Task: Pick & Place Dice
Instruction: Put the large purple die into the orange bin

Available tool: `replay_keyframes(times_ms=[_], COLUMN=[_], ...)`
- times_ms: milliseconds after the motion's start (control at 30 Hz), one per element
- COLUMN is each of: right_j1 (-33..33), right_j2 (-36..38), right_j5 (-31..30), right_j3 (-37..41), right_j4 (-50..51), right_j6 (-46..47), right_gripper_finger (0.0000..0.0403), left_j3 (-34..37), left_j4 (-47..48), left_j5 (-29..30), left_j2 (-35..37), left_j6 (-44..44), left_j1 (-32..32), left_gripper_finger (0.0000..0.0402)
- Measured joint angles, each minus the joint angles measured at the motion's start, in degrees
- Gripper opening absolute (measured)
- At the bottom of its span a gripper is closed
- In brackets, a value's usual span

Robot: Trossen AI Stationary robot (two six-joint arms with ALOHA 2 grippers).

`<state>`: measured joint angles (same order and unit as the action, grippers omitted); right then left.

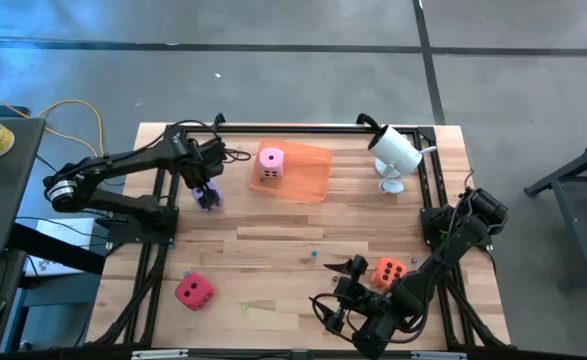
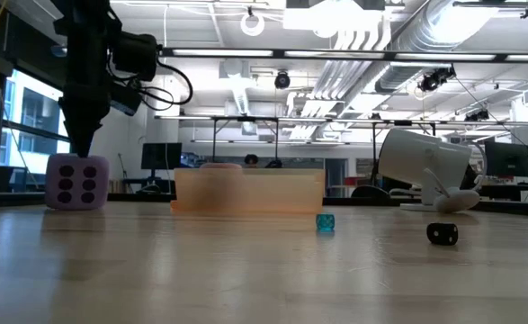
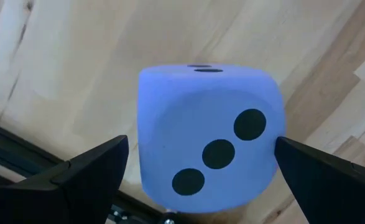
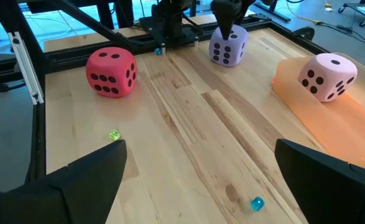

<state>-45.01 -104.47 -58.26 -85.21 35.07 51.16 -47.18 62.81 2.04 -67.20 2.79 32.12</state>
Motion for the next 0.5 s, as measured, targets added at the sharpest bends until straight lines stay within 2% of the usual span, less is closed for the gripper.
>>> replay_keyframes(times_ms=[500], right_j1=[0.0], right_j2=[0.0], right_j5=[0.1], right_j3=[0.0], right_j4=[0.0], right_j6=[0.0], right_gripper_finger=[0.0399], left_j3=[0.1], left_j4=[0.0], left_j5=[-2.2], left_j2=[-0.1], left_j6=[-5.3], left_j1=[0.0], left_gripper_finger=[0.0394])
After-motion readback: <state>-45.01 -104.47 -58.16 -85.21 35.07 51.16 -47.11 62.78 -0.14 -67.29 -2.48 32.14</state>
